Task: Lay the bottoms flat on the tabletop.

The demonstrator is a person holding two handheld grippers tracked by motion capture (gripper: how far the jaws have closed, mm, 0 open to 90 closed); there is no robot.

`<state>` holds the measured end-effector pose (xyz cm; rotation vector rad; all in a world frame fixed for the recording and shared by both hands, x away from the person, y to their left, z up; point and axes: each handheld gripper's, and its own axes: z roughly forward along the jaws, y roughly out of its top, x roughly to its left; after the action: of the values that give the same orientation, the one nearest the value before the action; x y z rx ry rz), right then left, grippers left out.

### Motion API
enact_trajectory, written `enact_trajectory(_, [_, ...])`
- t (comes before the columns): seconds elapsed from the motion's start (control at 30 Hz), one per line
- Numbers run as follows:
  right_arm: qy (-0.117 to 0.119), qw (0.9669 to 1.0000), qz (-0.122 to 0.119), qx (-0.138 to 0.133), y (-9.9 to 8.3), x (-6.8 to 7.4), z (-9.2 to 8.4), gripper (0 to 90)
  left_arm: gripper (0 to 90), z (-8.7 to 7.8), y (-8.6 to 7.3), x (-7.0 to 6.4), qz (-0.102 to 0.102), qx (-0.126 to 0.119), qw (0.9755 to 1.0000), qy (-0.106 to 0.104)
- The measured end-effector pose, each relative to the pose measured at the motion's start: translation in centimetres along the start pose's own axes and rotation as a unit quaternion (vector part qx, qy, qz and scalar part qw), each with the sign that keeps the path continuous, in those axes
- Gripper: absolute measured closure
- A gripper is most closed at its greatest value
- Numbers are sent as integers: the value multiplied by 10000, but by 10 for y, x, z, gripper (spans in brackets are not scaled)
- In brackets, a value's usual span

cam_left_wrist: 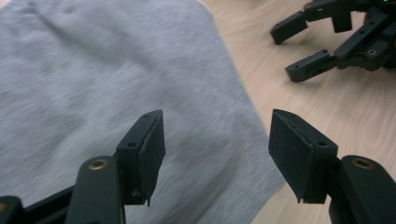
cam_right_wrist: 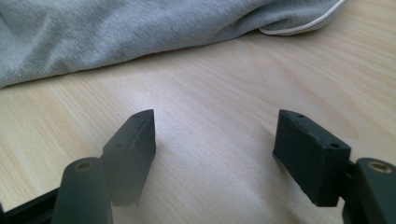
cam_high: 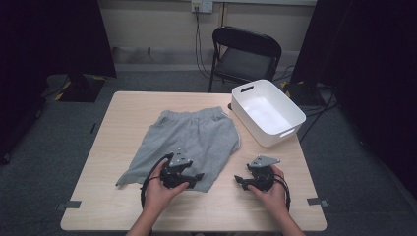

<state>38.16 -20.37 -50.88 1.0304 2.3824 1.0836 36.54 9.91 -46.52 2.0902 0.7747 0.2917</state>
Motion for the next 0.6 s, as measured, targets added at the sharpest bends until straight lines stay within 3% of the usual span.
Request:
enact_trajectory(0.3, [8,10000,-15,-1,0,0,0,292,500,33,13,-18,258,166,9992,-251])
enact_trajectory(0.6, [15,10000,-18,-1,0,0,0,291,534,57,15,-27,322,343,9987,-208])
